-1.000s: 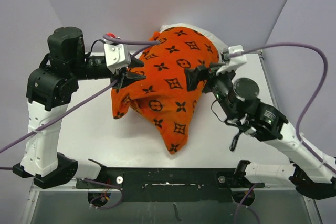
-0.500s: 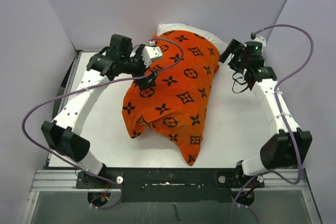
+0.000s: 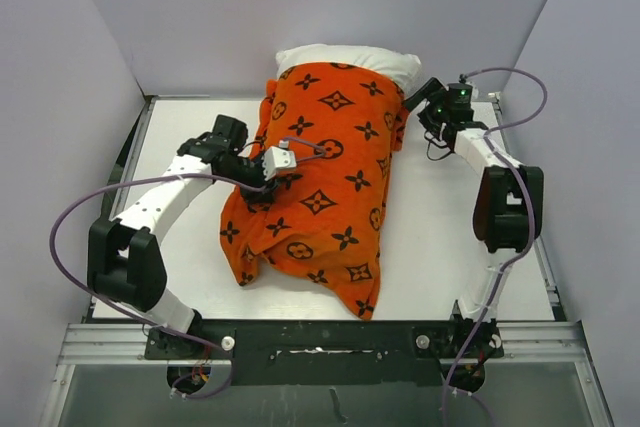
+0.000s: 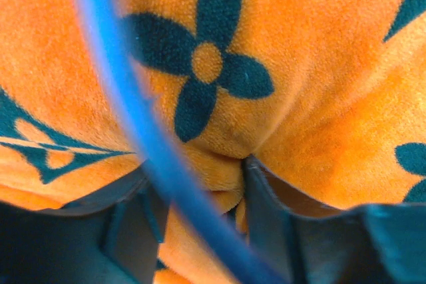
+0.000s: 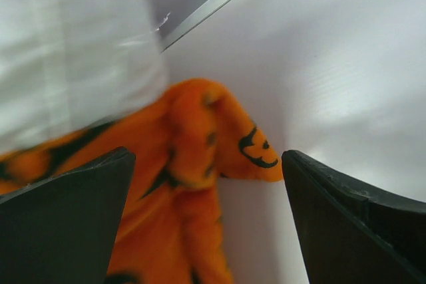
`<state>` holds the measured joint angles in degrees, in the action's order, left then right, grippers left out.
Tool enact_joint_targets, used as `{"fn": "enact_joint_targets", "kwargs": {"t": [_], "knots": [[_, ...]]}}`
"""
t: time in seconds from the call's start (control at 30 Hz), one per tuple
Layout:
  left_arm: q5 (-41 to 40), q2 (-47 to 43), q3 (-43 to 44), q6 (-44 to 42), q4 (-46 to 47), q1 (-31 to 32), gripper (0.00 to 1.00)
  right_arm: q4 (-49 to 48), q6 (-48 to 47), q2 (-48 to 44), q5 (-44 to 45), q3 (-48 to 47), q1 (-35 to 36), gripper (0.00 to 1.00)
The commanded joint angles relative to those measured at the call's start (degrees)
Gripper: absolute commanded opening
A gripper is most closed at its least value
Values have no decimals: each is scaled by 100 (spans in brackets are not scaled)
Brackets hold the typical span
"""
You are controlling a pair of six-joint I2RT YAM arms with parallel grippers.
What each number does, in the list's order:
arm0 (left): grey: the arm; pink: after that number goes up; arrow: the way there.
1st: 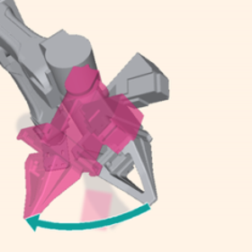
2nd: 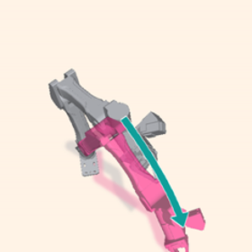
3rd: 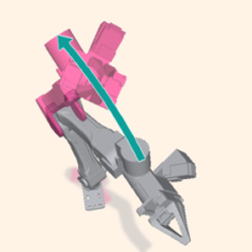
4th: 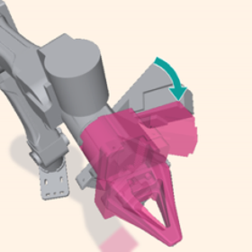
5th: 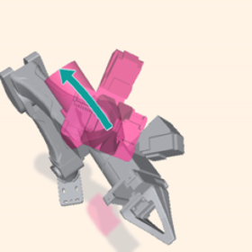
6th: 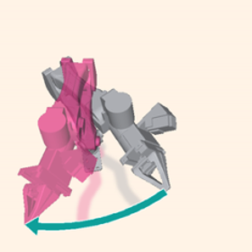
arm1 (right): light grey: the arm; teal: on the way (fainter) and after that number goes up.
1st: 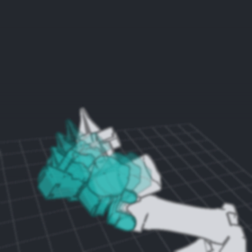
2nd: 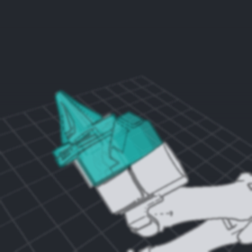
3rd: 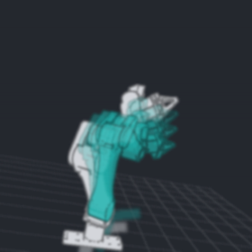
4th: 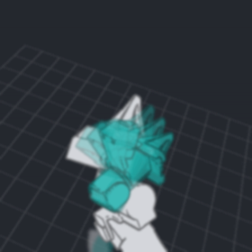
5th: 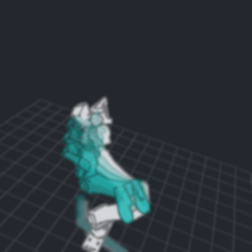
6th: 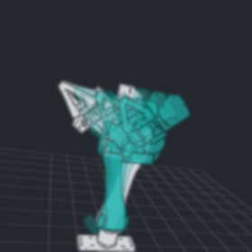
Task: Remove the pillowcase from the pillow
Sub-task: Remove the pillow from the pillowcase.
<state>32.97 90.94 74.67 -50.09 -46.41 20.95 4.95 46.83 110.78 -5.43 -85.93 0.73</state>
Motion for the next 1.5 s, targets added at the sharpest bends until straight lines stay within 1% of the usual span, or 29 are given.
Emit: {"fn": "enact_joint_targets", "kwargs": {"t": [0.0, 0.03, 0.07, 0.1, 0.2, 0.3, 0.4, 0.47, 0.57, 0.73, 0.8, 0.93, 1.03, 1.1, 1.2, 1.23, 1.37, 1.43, 1.47], "knots": [[-505, -1, -474, -848, -772, -410, 24, -2016, 856, 491, -288, -226, 12, 98], [-477, 10, -479, -912, -813, -503, 20, -2411, 953, 637, -356, -281, 41, 98], [-455, 38, -473, -967, -831, -596, 17, -2955, 1003, 857, -498, -364, 75, 98], [-444, 67, -461, -1015, -848, -679, 15, -3284, 1049, 1039, -620, -522, 109, 98], [-445, 161, -350, -1160, -902, -920, 11, -4320, 1314, 1543, -914, -922, 208, 98], [-460, 258, -203, -1276, -974, -1102, 9, -5307, 1886, 2167, -1268, -1486, 248, 98], [-460, 293, -87, -1340, -997, -1220, 6, -5825, 2422, 2693, -1476, -2059, 367, 98], [-443, 287, -23, -1352, -981, -1242, 6, -6015, 2547, 2869, -1674, -2317, 484, 98], [-361, 267, 71, -1326, -922, -1245, 6, -6200, 2660, 2879, -1836, -2341, 670, 98], [-85, 251, 232, -1169, -891, -1235, 3, -7012, 3352, 3018, -2108, -2451, 950, 98], [21, 221, 270, -1090, -868, -1198, 2, -7135, 3368, 2933, -2345, -2422, 1096, 98], [108, 60, 239, -1002, -802, -1130, 0, -7445, 3234, 2332, -2447, -1757, 1223, 98], [187, -95, 236, -1003, -813, -1107, 0, -7686, 3278, 2001, -2667, -1460, 1385, 98], [297, -215, 253, -999, -861, -1086, 0, -7488, 3064, 1781, -2933, -1384, 1611, 98], [506, -420, 266, -990, -976, -1001, 0, -6613, 2434, 1618, -3350, -1594, 1965, 98], [550, -486, 267, -994, -1005, -971, 0, -6466, 2338, 1625, -3378, -1662, 2041, 98], [598, -752, 213, -977, -1017, -909, 0, -7004, 2783, 1722, -3392, -1721, 2247, 98], [584, -838, 166, -1010, -1022, -910, 0, -6966, 2649, 1607, -3574, -1640, 2404, 98], [598, -869, 162, -1019, -1019, -910, 0, -6712, 2406, 1505, -3704, -1604, 2514, 98]]}}
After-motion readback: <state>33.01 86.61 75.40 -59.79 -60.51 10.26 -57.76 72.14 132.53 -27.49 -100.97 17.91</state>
